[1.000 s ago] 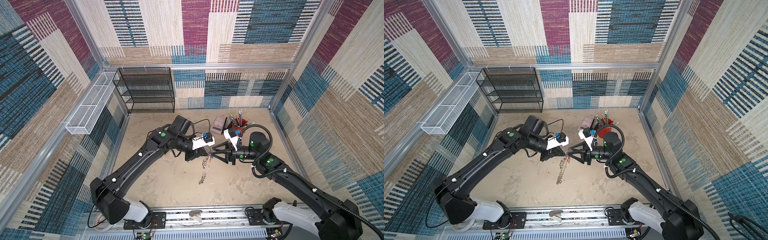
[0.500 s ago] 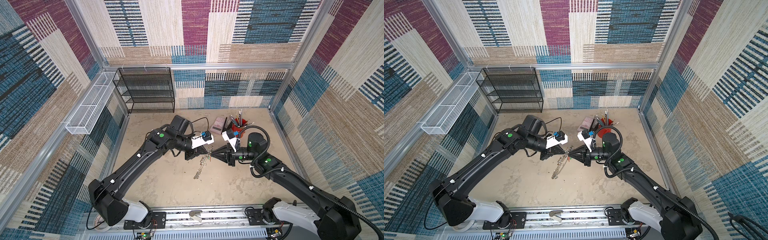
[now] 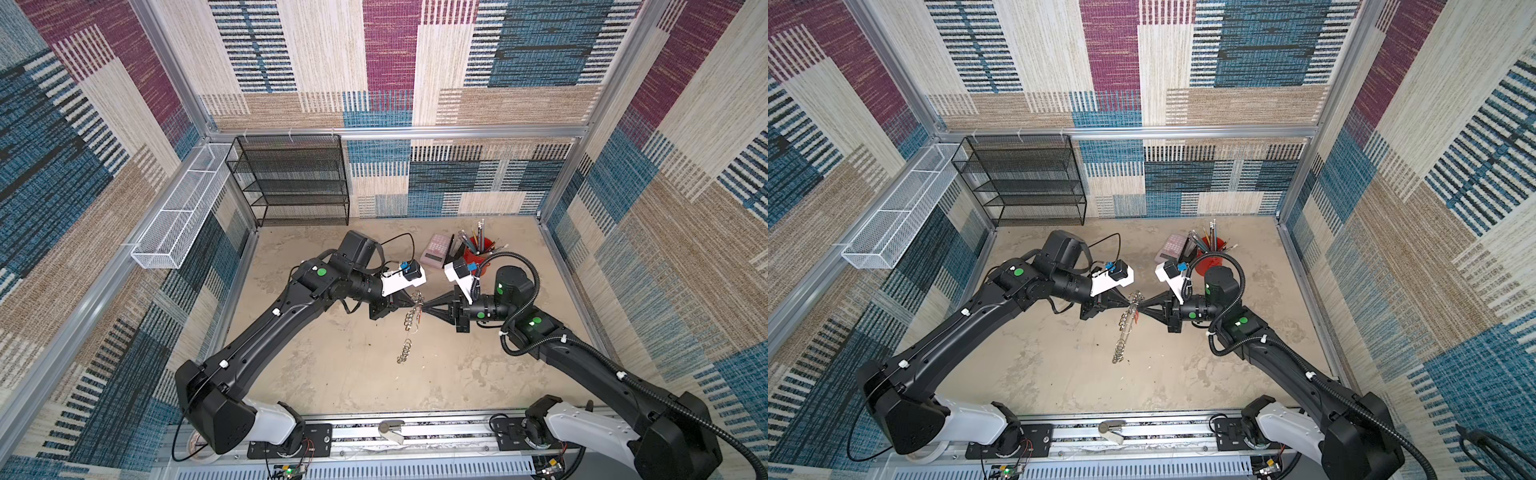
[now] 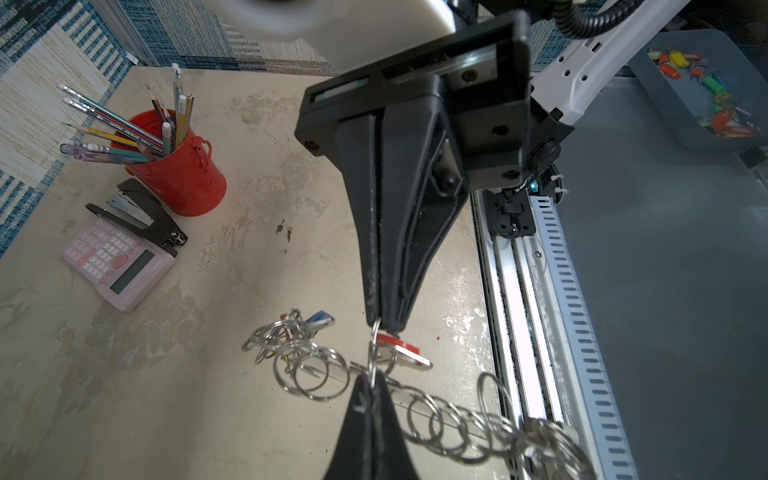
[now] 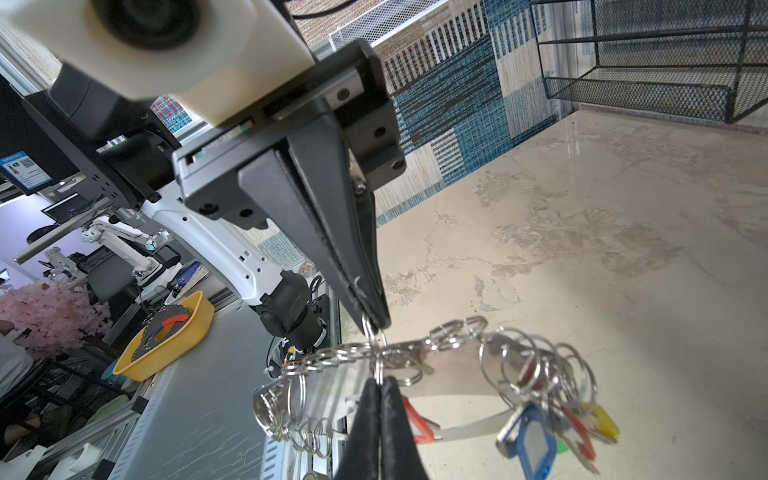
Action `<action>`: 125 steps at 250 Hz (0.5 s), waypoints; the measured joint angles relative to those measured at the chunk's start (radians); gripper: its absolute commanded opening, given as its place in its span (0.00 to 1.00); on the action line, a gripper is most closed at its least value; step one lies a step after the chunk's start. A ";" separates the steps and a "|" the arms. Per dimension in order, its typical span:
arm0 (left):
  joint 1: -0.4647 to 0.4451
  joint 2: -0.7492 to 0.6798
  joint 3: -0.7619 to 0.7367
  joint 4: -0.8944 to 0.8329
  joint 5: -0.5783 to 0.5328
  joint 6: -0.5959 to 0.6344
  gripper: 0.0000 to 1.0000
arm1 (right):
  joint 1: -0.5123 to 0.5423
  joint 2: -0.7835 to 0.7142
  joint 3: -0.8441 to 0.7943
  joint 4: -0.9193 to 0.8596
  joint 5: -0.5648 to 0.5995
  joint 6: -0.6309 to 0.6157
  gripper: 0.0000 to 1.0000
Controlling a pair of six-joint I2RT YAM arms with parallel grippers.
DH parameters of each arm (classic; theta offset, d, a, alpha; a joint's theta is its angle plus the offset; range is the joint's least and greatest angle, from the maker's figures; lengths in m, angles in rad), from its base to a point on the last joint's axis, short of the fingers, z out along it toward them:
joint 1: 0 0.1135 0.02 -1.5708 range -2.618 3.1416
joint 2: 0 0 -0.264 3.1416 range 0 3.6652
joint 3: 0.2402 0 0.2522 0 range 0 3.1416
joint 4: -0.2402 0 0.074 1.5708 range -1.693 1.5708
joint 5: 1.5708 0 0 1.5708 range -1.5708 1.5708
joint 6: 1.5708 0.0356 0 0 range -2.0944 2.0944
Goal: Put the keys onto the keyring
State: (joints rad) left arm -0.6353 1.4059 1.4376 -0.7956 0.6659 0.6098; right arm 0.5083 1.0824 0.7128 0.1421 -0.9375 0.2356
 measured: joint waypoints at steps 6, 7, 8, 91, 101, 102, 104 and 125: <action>0.003 -0.004 -0.003 0.003 0.003 -0.007 0.00 | 0.000 0.000 -0.002 0.000 0.002 0.000 0.00; 0.003 -0.005 -0.003 0.004 0.004 -0.008 0.00 | 0.000 0.000 -0.002 0.001 0.002 0.001 0.00; 0.003 -0.005 -0.004 0.005 0.005 -0.009 0.00 | 0.000 0.000 -0.002 0.001 0.002 0.001 0.00; 0.026 -0.068 -0.100 0.138 0.099 -0.112 0.00 | 0.000 0.031 0.005 0.047 -0.017 0.003 0.00; 0.027 -0.076 -0.121 0.167 0.109 -0.130 0.00 | 0.000 0.039 0.008 0.047 -0.023 0.003 0.00; 0.027 -0.076 -0.123 0.171 0.110 -0.132 0.00 | 0.000 0.039 0.008 0.047 -0.023 0.003 0.00; 0.027 -0.077 -0.127 0.177 0.112 -0.137 0.00 | 0.000 0.041 0.010 0.047 -0.023 0.003 0.00; 0.027 -0.091 -0.170 0.244 0.137 -0.171 0.00 | 0.001 0.052 0.013 0.046 -0.039 0.003 0.00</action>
State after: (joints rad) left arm -0.6086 1.3151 1.2675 -0.5514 0.8024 0.4393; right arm 0.5091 1.1347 0.7261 0.1883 -0.9764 0.2386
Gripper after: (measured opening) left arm 0.048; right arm 0.051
